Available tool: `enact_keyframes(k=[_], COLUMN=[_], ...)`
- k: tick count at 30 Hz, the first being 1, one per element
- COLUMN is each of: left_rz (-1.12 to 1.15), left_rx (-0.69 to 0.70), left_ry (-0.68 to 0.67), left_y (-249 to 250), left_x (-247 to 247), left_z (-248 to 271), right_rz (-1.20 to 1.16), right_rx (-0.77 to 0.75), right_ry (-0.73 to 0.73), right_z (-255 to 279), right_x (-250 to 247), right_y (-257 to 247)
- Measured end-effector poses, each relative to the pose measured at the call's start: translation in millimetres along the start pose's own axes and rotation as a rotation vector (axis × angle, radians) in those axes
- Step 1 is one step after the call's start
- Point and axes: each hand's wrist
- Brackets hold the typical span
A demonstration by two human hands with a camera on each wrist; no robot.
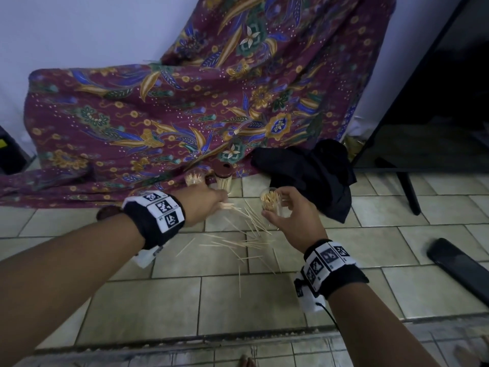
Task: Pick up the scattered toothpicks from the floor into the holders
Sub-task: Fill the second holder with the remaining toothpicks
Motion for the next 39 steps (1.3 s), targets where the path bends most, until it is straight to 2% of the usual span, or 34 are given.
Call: enact_keyframes(k=[6, 11, 15, 18, 24, 32, 39], left_rz=[0.059, -0.102, -0.231, -0.254, -0.221, 0.046, 0.109], left_rx=[0.103, 0.173, 0.167, 0.181, 0.167, 0.126, 0.164], left_ry=[0.109, 0.067, -0.079, -0.113, -0.088, 0.019, 0.117], left_y=[-5, 10, 20, 30, 42, 11, 15], left_x=[-74, -106, -108, -107, -105, -121, -85], left_z=[-6, -27, -46, -58, -79, -81, -73], right_rz=[0.011, 0.024, -0.002, 0.012, 0.034, -0.007, -0.011], right_rx=[-0.041, -0.079, -0.113, -0.131, -0.137, -0.127, -0.135], right_ry=[-0.017, -0.021, -0.029, -0.033, -0.037, -0.022, -0.029], right_z=[-18, -32, -41, -48, -58, -67, -70], right_x=[8, 16, 18, 20, 22, 19, 23], right_y=[-5, -12, -17, -16, -12, -5, -7])
Point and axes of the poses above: each hand's wrist, its own z-axis away from the middle knuckle, its own x-axis out of the palm, y = z × x, and after that the axes turned 1 degree about -y, right-handed
